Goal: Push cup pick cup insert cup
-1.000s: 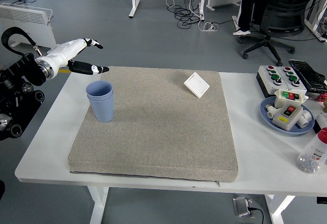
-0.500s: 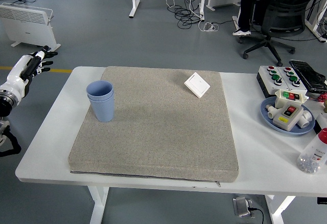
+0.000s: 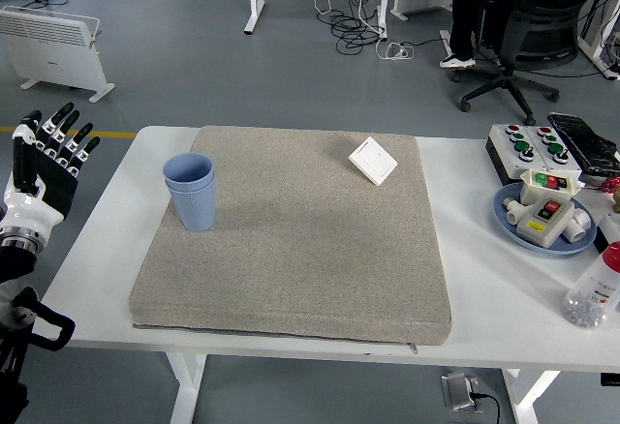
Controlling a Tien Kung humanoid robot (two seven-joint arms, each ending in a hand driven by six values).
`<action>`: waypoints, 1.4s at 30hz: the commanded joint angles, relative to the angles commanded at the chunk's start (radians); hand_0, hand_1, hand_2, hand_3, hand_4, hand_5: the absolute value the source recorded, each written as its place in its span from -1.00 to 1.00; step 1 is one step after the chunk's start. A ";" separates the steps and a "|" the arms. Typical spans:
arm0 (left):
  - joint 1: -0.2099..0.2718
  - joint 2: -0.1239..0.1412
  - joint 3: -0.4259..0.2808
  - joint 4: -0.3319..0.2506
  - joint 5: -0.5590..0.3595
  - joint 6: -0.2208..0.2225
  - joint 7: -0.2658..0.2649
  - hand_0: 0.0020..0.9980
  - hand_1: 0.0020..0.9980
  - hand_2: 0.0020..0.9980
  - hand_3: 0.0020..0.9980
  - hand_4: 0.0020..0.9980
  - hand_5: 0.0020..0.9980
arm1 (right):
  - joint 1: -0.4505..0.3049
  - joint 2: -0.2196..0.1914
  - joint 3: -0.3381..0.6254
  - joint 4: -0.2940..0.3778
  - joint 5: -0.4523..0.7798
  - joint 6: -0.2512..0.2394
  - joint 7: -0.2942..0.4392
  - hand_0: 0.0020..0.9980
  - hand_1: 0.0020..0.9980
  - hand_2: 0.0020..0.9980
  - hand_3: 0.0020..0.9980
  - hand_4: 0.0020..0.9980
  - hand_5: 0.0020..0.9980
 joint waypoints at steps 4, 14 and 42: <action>0.037 -0.059 -0.040 0.012 0.063 -0.009 0.008 0.75 0.81 0.93 0.61 0.09 1.00 | -0.004 -0.001 -0.004 0.000 -0.006 0.000 -0.001 0.54 0.36 0.41 0.15 -0.76 -0.02; 0.105 -0.175 -0.165 0.008 0.179 -0.033 0.030 0.76 0.81 0.92 0.61 0.09 1.00 | -0.012 -0.004 -0.007 0.000 -0.018 0.000 -0.004 0.54 0.36 0.41 0.15 -0.76 -0.02; 0.179 -0.175 -0.112 -0.031 0.172 -0.037 0.025 0.75 0.79 0.92 0.63 0.10 1.00 | 0.005 -0.024 0.015 0.000 -0.050 -0.001 -0.006 0.53 0.35 0.41 0.14 -0.77 -0.02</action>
